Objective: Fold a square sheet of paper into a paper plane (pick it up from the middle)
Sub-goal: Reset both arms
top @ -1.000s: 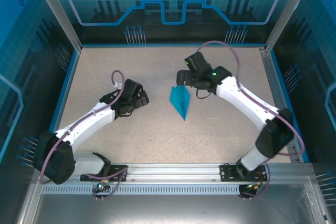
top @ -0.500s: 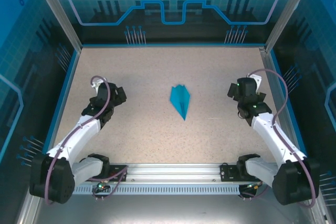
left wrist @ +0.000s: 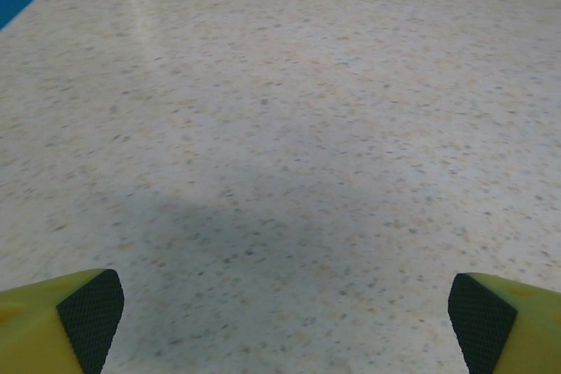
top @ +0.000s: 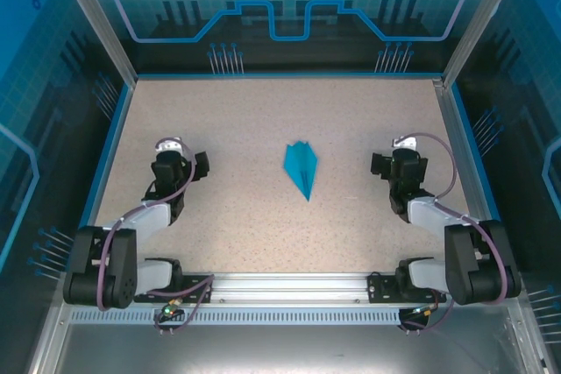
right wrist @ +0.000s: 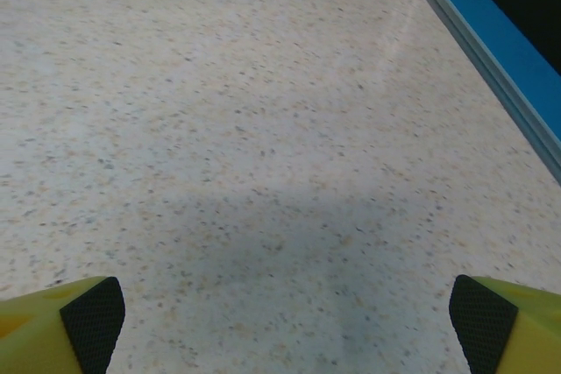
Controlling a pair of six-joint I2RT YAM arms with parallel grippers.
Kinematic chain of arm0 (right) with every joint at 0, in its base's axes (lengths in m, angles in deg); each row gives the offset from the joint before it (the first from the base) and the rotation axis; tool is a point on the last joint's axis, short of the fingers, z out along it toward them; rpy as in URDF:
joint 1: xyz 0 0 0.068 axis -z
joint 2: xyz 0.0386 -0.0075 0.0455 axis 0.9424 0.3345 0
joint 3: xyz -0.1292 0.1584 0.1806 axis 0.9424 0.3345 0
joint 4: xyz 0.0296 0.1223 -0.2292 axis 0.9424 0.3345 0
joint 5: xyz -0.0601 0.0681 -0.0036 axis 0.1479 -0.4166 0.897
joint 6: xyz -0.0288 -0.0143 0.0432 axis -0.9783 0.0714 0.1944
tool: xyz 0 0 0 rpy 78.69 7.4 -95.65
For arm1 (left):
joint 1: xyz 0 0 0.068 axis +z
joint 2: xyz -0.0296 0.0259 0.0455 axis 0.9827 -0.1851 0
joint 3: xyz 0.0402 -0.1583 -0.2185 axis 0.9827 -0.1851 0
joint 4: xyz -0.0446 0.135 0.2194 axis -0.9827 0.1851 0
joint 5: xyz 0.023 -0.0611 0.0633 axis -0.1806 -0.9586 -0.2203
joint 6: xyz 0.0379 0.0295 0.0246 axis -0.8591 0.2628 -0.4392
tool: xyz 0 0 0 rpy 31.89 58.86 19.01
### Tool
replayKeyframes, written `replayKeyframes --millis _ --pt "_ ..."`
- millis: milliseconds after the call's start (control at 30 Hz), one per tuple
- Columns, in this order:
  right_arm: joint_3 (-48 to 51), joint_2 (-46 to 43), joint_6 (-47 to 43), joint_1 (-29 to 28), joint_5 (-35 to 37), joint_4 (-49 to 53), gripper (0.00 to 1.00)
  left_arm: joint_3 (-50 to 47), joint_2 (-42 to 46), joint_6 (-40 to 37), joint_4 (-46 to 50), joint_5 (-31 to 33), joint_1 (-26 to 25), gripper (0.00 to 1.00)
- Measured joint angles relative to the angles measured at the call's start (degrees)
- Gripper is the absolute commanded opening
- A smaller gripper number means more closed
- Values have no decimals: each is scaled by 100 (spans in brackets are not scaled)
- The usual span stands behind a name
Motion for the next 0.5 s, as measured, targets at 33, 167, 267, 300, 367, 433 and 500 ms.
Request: replayKeyframes --millis 33,167,267,300,367,433,500 --pt "70 11 -76 -2 -94 -214 100 -63 -39 -37 -247 -151 4 98" --pt "210 208 -282 -2 -380 -1010 99 -219 -339 -162 -1032 -595 15 98" --pt "256 411 -361 -2 -546 -1416 99 -225 -645 -223 -1462 -800 22 99" --pt "264 476 -372 -2 -586 -1519 99 -225 -750 -249 -1591 -848 26 99" --pt "319 601 -393 -2 -651 -1781 100 -225 -979 -293 -1836 -925 28 99" --pt "389 671 -411 -2 -723 -1967 100 -223 -1187 -304 -2006 -951 33 99" --pt "424 734 -433 -2 -789 -2081 99 -223 -1322 -304 -2061 -951 42 99"
